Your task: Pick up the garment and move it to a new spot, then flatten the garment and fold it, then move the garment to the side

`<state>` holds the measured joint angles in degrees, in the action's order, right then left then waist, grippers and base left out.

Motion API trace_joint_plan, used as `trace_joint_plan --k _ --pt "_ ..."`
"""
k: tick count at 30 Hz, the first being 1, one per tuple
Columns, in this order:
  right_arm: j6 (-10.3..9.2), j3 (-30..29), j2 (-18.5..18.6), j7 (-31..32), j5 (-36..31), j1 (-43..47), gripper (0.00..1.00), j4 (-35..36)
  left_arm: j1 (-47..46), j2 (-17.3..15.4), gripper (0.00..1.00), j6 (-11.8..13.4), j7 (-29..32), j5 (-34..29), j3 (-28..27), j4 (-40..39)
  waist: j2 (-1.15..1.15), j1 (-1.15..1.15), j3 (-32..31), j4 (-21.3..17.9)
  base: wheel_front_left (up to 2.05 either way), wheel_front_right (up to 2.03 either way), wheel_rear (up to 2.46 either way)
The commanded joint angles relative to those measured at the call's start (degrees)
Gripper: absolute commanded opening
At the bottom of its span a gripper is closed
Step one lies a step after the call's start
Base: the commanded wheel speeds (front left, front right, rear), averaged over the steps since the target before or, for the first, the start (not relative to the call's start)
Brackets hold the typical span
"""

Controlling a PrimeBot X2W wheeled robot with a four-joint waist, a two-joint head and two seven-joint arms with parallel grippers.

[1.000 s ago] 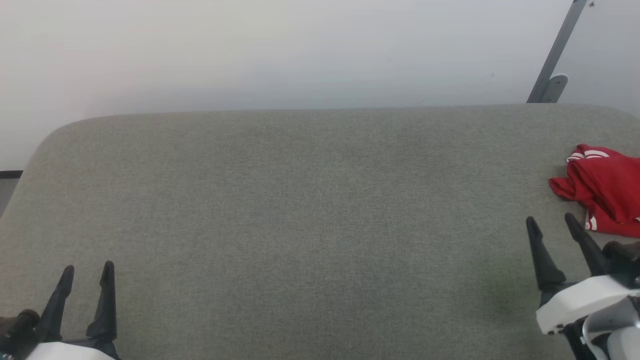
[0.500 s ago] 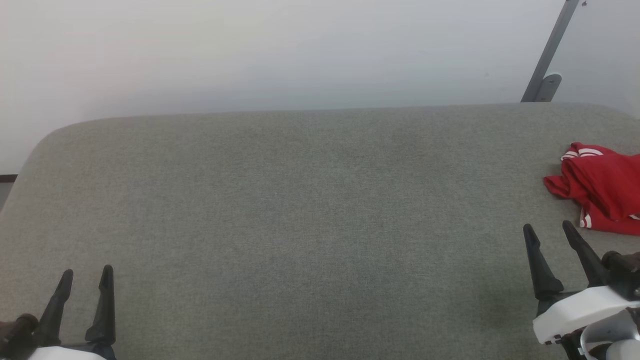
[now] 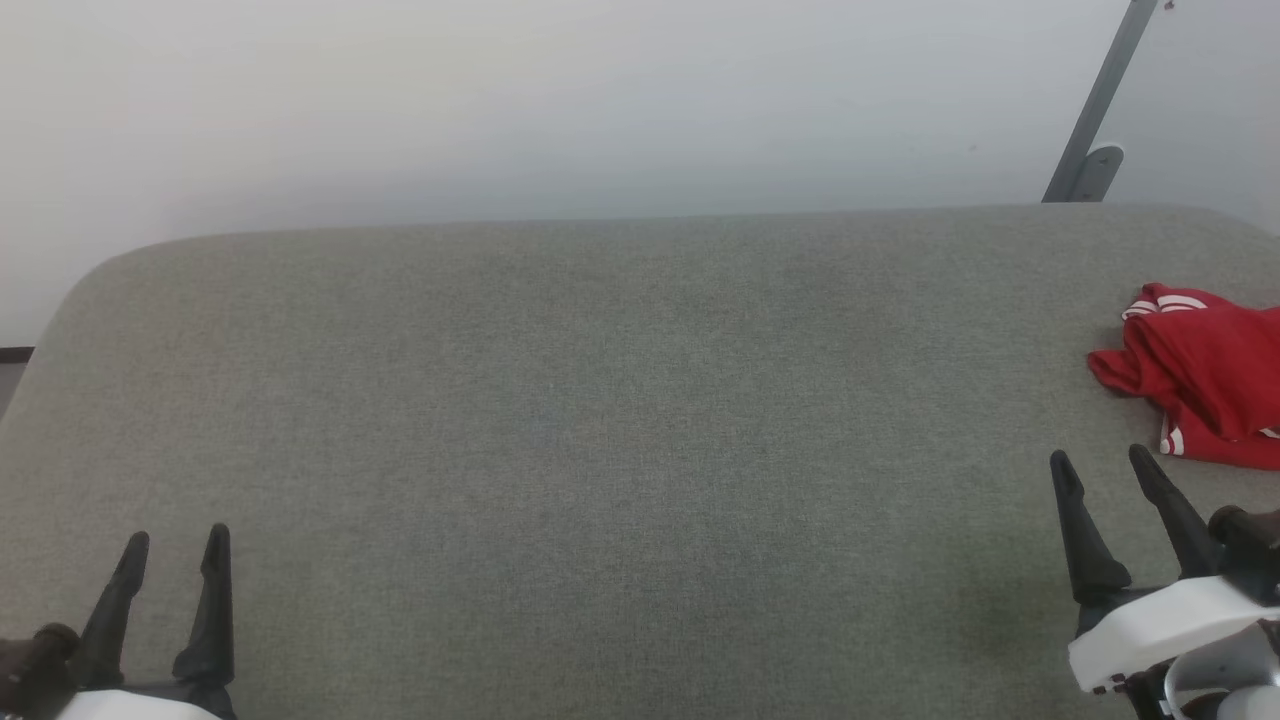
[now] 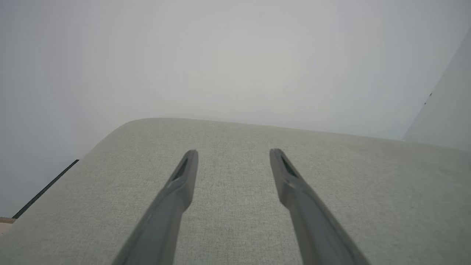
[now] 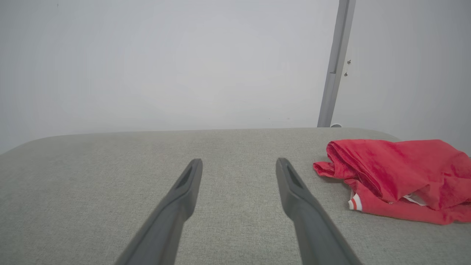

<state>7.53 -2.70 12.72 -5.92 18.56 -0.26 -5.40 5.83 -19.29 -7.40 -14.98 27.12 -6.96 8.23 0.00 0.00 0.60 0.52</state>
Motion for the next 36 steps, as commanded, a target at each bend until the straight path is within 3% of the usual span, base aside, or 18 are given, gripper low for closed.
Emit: trace_joint_plan --k 1,2,6,36 --pt "-0.09 -0.2 -0.2 0.4 -0.3 0.4 1.00 0.5 0.6 -0.1 1.00 -0.1 -0.2 -0.9 -0.2 -0.6 0.00 0.00 0.0 0.0 0.00 0.00 0.00" --pt "0.00 -0.1 -0.1 0.3 0.0 0.0 0.00 0.2 0.0 0.1 0.00 0.0 0.0 -0.5 -0.2 -0.4 0.00 0.00 0.0 0.0 0.00 0.00 0.00" --pt "0.00 0.4 -0.8 0.5 0.4 0.8 0.00 -1.9 0.0 1.9 0.00 0.0 0.3 -0.1 0.4 1.5 0.00 0.00 0.0 0.0 0.00 0.00 0.00" --pt "-0.02 -1.1 -4.0 4.8 26.5 -1.8 0.00 -4.2 -4.5 7.0 0.00 0.0 7.9 23.1 0.3 2.9 0.00 0.00 -0.1 -0.1 0.00 0.00 0.00"
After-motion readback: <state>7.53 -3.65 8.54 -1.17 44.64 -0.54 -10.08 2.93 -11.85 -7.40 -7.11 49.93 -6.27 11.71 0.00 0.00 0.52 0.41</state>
